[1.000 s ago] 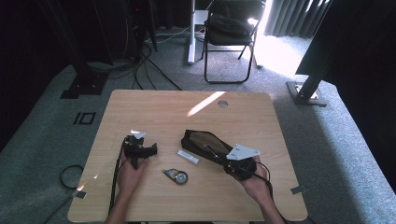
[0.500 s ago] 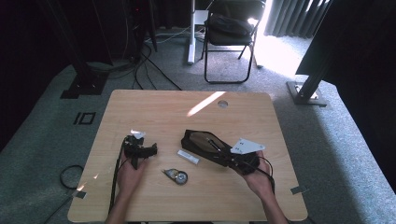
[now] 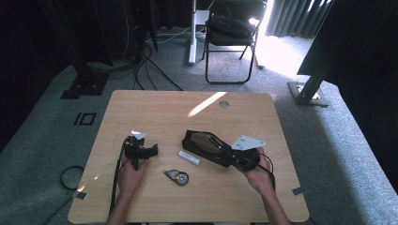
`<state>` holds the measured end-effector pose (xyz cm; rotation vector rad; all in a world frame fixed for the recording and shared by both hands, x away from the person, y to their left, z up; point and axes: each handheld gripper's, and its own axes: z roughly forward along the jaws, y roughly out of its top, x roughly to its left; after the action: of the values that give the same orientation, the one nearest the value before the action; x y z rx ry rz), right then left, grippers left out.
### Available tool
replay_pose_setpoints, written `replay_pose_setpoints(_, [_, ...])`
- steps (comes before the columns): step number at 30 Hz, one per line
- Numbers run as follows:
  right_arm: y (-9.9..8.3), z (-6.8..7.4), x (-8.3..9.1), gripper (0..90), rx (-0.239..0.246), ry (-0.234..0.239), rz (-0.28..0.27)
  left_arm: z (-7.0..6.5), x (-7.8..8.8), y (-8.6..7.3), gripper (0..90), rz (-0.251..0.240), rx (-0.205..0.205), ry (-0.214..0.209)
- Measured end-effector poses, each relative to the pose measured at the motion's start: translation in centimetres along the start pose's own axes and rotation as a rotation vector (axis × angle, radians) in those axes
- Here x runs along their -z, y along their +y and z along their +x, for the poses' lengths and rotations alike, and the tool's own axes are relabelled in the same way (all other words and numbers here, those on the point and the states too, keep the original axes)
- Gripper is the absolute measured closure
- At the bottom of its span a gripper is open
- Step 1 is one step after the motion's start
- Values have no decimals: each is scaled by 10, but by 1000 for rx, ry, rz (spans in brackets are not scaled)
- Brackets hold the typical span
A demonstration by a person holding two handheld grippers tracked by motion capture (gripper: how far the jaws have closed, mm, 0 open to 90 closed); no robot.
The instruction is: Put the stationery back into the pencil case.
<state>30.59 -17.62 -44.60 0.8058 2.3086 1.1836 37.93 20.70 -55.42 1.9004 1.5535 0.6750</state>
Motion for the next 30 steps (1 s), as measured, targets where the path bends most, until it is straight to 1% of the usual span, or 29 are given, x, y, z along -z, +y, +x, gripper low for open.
replay_pose_setpoints(15, [4, -9, -6, 796, -8, 8, -3, 0, 0, 0, 134, 0, 0, 0])
replay_pose_setpoints(24, [6, -16, -13, 796, -13, 10, 17, 0, 0, 0, 134, 0, 0, 0])
replay_pose_setpoints(30, [9, -20, -16, 797, -5, 9, 19, 0, 0, 0, 134, 0, 0, 0])
